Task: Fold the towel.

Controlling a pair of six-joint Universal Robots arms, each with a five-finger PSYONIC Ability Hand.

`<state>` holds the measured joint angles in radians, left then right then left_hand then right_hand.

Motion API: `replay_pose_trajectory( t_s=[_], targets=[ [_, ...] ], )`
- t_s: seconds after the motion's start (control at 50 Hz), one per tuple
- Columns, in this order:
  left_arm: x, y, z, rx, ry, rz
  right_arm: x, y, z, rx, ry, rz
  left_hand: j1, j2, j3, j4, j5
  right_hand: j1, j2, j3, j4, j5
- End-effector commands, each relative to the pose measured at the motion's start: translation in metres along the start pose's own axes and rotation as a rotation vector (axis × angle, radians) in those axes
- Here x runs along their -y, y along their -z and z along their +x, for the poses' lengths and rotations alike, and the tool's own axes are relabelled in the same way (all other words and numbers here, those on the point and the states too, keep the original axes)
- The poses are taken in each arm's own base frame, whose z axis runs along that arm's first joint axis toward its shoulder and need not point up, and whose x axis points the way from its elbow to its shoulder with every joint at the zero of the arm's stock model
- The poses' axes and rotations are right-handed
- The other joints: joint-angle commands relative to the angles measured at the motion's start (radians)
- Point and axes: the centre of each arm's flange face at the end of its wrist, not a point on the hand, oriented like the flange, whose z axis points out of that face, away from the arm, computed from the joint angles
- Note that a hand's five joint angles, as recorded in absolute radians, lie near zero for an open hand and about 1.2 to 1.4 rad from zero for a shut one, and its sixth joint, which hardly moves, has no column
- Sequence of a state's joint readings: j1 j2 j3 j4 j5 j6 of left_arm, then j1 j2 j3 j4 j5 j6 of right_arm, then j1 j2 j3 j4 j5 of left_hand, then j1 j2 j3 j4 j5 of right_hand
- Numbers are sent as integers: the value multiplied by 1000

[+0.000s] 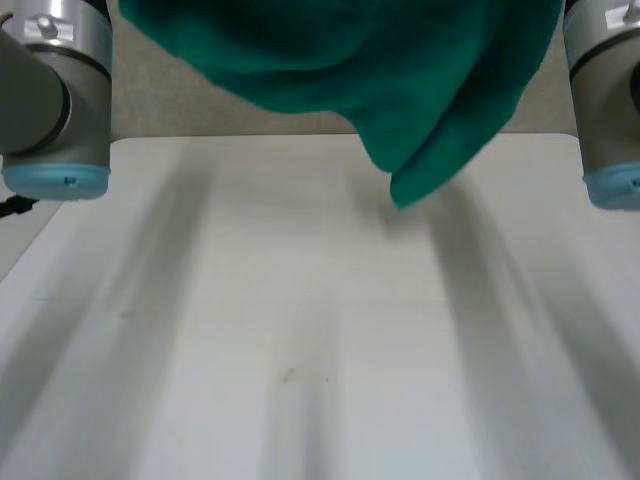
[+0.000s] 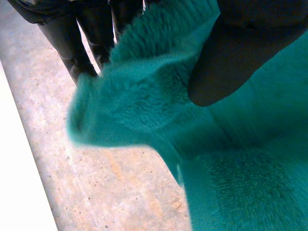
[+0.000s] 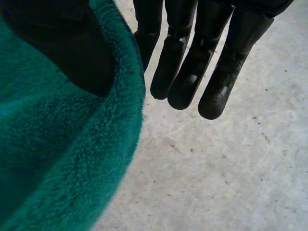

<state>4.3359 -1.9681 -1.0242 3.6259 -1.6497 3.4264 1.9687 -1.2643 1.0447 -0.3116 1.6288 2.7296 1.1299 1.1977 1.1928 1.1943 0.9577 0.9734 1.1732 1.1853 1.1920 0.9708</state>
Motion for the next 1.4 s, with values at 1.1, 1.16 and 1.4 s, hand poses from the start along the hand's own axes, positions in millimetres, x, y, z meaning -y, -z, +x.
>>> replay_pose_trajectory(
  t_s=[1.1,1.16,1.4],
  targets=[
    [-127,211,14,-220,-66,-772,-186,119,-83,756,446,-663,266,199,203,202,264,-425,-624,-636,-643,-596],
    [-127,212,15,-222,-67,-772,-196,122,-87,779,435,-667,266,199,203,202,264,-425,-624,-636,-643,-596],
    [-128,215,15,-224,-66,-781,-223,125,-100,808,368,-692,266,199,203,202,264,422,222,210,203,250]
  ],
)
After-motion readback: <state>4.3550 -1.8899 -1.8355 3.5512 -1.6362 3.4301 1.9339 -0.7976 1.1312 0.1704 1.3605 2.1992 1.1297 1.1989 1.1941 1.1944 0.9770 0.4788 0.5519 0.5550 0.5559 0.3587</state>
